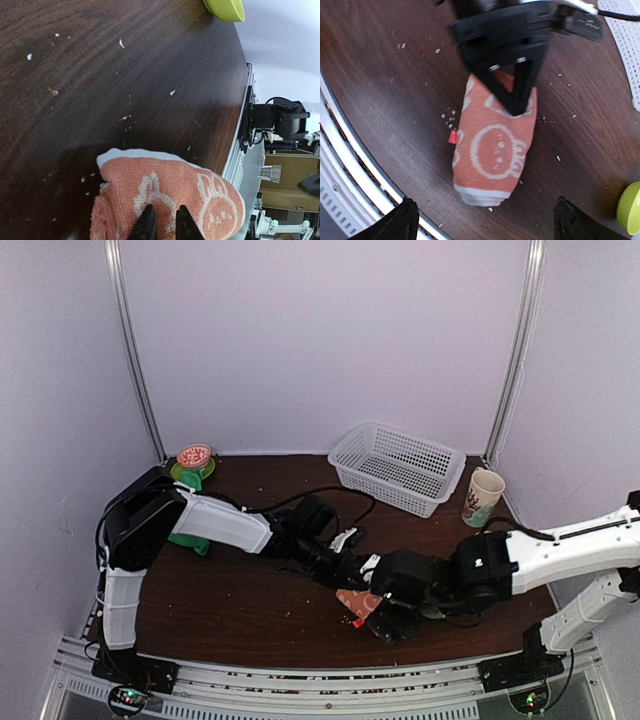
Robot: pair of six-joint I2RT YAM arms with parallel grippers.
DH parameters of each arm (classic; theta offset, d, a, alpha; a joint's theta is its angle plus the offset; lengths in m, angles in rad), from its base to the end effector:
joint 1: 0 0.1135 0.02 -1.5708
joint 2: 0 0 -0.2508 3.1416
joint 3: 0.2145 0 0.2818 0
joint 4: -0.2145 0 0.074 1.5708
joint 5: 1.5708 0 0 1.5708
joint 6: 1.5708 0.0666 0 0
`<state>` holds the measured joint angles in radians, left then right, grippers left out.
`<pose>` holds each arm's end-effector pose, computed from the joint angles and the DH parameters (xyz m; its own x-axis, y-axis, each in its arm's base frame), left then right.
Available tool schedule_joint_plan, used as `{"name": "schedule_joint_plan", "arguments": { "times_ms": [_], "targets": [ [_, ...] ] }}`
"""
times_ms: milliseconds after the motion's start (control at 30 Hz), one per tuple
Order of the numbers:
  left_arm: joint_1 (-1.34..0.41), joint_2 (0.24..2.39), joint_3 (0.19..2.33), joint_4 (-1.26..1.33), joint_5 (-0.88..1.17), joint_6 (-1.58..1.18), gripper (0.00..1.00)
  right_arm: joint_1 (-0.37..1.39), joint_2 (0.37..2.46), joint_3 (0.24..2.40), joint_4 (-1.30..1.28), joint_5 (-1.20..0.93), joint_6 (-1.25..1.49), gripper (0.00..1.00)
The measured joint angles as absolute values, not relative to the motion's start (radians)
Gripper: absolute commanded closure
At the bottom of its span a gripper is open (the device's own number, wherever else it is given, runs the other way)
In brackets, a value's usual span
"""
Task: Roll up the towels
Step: Roll the towel at the center of the board.
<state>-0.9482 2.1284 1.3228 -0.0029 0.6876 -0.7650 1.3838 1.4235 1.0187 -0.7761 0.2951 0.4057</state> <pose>0.2417 -0.4092 0.0785 -0.9160 0.3584 -0.1803 0.3452 0.4751 -0.8094 0.0771 0.3032 0.1809 -0.5209 -0.7220 -0.4554 -0.7770 0.6219 -0.0972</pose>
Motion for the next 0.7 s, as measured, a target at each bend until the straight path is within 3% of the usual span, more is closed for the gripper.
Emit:
{"name": "schedule_joint_plan", "arguments": {
  "times_ms": [167, 700],
  "targets": [
    [-0.948, 2.128, 1.324, -0.004, 0.67, -0.766, 0.84, 1.175, 1.234, 0.897, -0.651, 0.134, 0.457, 0.09],
    [-0.963, 2.128, 1.324, 0.0, 0.642, -0.772, 0.84, 0.973, 1.402, 0.671, -0.255, -0.248, 0.671, 0.11]
  ]
}}
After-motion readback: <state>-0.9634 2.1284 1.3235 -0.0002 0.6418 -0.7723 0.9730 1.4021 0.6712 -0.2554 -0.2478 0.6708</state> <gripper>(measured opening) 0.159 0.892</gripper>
